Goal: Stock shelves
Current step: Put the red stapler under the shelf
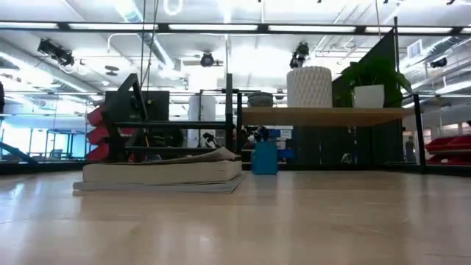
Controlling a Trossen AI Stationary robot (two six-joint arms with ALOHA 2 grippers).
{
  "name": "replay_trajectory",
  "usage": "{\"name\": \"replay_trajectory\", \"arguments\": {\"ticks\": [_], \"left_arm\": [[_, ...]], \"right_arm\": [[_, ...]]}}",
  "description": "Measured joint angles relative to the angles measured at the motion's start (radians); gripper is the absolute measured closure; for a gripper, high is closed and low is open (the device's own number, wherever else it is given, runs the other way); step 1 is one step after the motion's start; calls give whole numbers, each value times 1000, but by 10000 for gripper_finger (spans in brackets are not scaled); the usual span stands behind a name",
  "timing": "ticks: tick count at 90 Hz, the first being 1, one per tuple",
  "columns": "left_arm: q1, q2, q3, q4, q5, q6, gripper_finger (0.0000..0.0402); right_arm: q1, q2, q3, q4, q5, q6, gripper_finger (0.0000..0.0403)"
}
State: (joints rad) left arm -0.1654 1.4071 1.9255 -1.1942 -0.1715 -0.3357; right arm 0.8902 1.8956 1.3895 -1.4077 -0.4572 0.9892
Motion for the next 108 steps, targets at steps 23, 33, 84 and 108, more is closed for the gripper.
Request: {"name": "replay_trajectory", "arguments": {"ticks": [23, 33, 84, 108], "left_arm": [[0, 0, 0, 1, 3, -42, 218], [0, 0, 0, 7, 9, -45, 218], [0, 0, 0, 31, 15, -115, 218], [0, 0, 0, 30, 15, -106, 218]], "right_arm": [[0, 23, -86, 9, 9, -15, 161], [0, 23, -132, 44, -11, -28, 172], [-98, -47, -176, 211, -101, 27, 339], [-240, -124, -176, 250, -15, 54, 398]]}}
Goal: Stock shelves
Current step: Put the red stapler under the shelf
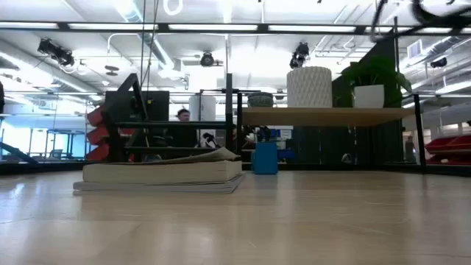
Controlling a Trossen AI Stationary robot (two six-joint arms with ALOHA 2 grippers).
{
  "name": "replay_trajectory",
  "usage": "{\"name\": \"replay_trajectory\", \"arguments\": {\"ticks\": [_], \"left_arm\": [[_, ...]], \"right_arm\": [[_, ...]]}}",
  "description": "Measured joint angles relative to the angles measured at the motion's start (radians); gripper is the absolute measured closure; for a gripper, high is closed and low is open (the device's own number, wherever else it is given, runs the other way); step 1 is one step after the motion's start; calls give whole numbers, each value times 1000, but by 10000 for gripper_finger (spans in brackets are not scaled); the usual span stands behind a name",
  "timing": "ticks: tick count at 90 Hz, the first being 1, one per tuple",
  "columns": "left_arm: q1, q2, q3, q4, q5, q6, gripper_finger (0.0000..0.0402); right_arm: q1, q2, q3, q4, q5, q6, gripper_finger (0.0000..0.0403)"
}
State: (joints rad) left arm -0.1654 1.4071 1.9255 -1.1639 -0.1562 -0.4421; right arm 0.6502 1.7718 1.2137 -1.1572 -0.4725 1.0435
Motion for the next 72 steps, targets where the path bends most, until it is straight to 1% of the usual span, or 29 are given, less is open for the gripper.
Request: {"name": "replay_trajectory", "arguments": {"ticks": [5, 9, 15, 20, 26, 36, 46, 53, 57, 62, 72], "left_arm": [[0, 0, 0, 0, 0, 8, 218], [0, 0, 0, 0, 0, 14, 218], [0, 0, 0, -1, 1, 18, 218], [0, 0, 0, -1, 6, 21, 218], [0, 0, 0, -1, 10, 33, 218], [0, 0, 0, -1, 11, 44, 218], [0, 0, 0, -1, 11, 45, 218], [0, 0, 0, -1, 9, 47, 218], [0, 0, 0, -1, 5, 48, 218], [0, 0, 0, -1, 2, 48, 218], [0, 0, 0, -2, -6, 47, 218]], "right_arm": [[-30, -10, 0, 11, 18, 16, 400], [-47, -22, 0, 8, 24, 13, 395], [-57, -37, 0, 6, 17, -29, 379], [-52, -49, 0, 5, -7, -64, 357], [-32, -60, 0, -3, -33, -85, 321], [24, -57, 0, -27, -48, -87, 242], [80, -38, -8, -48, -47, -44, 166], [112, -23, -18, -50, -55, -10, 129], [133, -11, -24, -52, -60, 8, 116], [151, 5, -29, -53, -69, 26, 109], [186, 43, -34, -43, -96, 44, 118]]}}
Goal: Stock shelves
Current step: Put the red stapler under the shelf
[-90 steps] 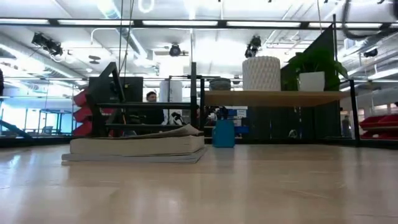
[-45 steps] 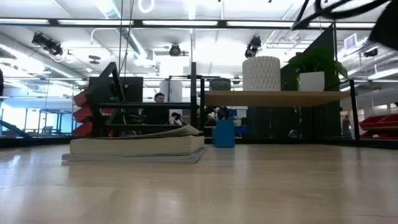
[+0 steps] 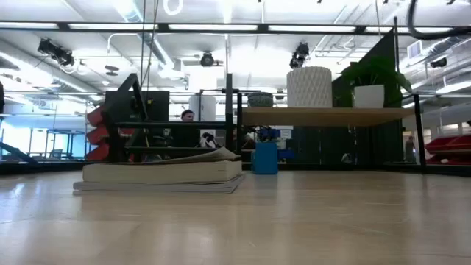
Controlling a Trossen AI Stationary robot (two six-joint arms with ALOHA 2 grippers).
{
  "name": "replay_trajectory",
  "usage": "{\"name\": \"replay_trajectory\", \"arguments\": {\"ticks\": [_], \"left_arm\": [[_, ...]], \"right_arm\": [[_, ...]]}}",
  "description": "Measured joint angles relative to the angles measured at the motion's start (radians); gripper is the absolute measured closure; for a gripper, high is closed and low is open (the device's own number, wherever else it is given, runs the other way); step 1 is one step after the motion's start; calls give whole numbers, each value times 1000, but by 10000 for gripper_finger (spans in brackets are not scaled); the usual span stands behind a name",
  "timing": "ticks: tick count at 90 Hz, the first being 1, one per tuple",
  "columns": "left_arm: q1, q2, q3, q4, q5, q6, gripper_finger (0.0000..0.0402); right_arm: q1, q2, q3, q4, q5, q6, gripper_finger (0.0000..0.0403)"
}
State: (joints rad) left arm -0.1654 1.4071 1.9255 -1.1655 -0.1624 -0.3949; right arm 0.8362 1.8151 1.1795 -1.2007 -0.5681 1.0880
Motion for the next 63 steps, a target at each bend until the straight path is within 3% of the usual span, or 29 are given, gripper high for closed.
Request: {"name": "replay_trajectory", "arguments": {"ticks": [33, 53, 63], "left_arm": [[0, 0, 0, 0, 1, -9, 218], [0, 0, 0, 0, 20, -10, 218], [0, 0, 0, 0, 24, -10, 218]], "right_arm": [[17, 65, -62, 78, -1, -27, 216], [-71, 56, -62, 82, -23, -71, 302], [-144, 32, -15, 84, -3, -76, 304]]}}
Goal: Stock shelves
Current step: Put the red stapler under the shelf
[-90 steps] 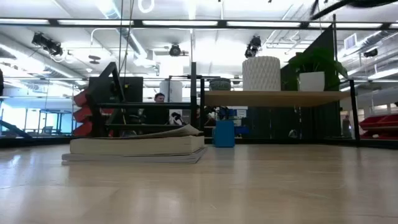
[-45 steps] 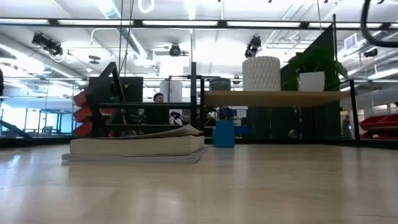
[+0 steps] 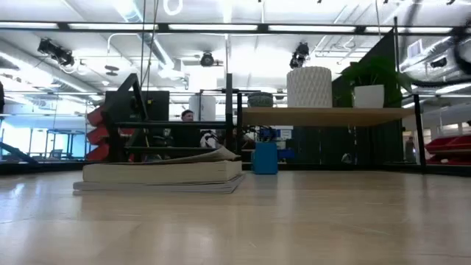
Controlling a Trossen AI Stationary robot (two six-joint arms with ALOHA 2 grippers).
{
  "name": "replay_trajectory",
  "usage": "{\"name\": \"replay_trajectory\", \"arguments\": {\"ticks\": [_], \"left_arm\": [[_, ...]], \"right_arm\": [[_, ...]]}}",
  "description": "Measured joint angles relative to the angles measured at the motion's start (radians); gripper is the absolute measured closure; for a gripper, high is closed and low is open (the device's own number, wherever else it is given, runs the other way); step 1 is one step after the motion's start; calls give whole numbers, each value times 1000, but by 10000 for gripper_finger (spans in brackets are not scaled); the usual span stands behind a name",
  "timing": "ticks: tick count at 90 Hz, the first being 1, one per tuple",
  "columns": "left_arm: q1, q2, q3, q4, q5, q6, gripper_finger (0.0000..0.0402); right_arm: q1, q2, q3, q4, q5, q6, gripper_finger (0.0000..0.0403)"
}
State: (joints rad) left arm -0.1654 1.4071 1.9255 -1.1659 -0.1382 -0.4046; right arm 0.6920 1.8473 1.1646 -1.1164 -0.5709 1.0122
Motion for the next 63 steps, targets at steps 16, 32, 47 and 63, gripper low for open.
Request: {"name": "replay_trajectory", "arguments": {"ticks": [16, 32, 47, 63], "left_arm": [[0, 0, 0, 0, 0, 4, 218], [0, 0, 0, 0, 3, 24, 218], [0, 0, 0, 0, 12, 36, 218], [0, 0, 0, 0, 33, 64, 218]], "right_arm": [[-147, -43, 112, -9, -29, 35, 304], [-325, -49, 210, -22, 21, 95, 304], [-473, -50, 236, -21, 161, 160, 304], [-599, -50, 236, -25, 335, 231, 304]]}}
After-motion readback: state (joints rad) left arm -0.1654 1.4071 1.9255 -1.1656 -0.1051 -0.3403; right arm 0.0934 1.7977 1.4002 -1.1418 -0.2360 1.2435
